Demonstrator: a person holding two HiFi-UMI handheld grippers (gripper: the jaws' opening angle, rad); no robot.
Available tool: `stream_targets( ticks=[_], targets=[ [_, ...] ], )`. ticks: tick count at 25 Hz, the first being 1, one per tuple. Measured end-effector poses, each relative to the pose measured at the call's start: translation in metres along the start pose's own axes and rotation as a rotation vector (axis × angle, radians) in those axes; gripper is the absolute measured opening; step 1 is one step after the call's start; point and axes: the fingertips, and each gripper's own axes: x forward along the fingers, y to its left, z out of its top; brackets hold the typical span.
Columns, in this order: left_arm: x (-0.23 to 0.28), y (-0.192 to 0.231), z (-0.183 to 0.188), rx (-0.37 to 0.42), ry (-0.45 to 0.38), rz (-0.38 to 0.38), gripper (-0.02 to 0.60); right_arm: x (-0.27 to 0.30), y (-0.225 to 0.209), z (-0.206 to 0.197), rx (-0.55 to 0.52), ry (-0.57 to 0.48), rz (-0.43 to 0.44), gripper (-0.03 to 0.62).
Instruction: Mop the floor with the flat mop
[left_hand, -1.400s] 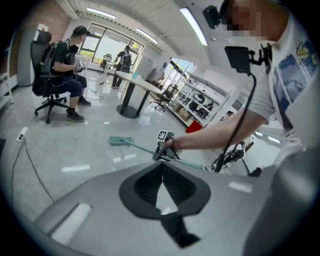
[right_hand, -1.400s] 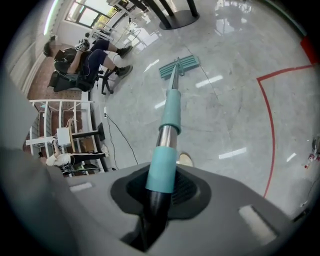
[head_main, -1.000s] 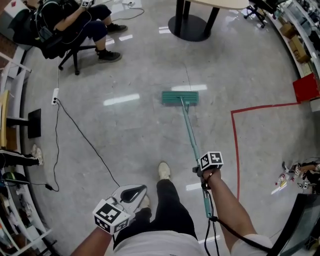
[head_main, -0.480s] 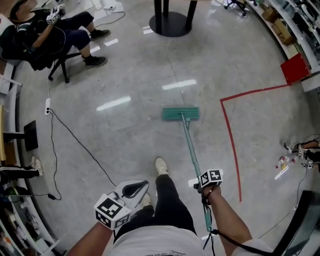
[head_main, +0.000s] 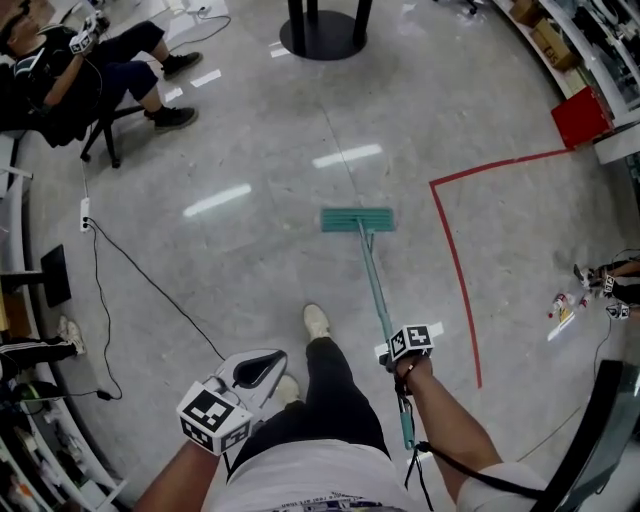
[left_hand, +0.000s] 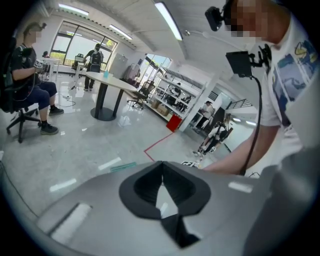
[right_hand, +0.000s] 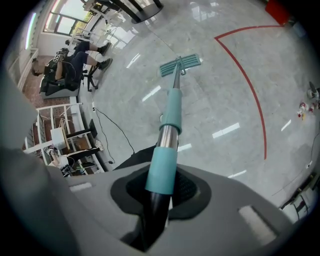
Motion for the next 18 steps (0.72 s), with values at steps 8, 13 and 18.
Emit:
stream_targets(
  ticks=[8,13,18],
  targets=[
    [0.0,0.014,0.003,-0.028,-0.002,0.02,0.005,-0.012,0.001,0.039,-0.01,-0.007,-0.019,0.061],
    [-0.001,0.021,0.009,-0.057,-0.018,0.036,0.005,-0.018,0.007,0.068,-0.006,-0.007,-0.009,0.06],
    [0.0,0.029,0.021,-0.054,-0.023,0.044,0.005,-0.028,0.013,0.105,-0.005,-0.021,0.004,0.06]
  ],
)
